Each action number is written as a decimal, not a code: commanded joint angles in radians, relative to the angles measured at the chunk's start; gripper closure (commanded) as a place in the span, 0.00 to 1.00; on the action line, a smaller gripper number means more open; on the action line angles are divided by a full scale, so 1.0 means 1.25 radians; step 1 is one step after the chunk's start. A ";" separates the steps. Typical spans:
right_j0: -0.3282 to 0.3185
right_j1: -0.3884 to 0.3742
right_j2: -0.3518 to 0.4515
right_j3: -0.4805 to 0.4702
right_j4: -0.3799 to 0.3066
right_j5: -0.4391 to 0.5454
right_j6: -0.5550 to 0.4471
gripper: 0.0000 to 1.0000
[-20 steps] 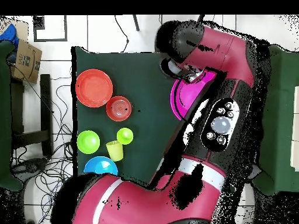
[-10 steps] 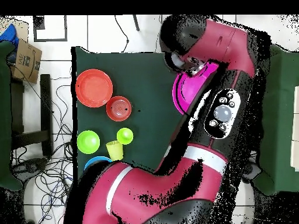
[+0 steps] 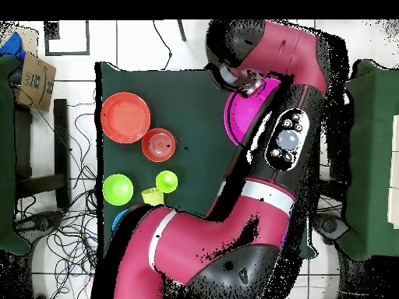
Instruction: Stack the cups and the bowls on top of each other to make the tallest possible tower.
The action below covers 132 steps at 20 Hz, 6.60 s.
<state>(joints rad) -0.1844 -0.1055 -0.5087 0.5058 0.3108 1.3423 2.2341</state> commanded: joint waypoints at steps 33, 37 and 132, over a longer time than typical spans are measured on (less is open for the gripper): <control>0.023 -0.019 -0.104 -0.005 0.159 0.203 0.157 1.00; 0.042 -0.065 -0.101 0.105 0.104 0.146 0.087 1.00; -0.035 -0.359 0.341 0.811 -0.016 -0.410 0.054 0.00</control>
<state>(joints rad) -0.2196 -0.5281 -0.2310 1.3670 0.2734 0.9072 2.3319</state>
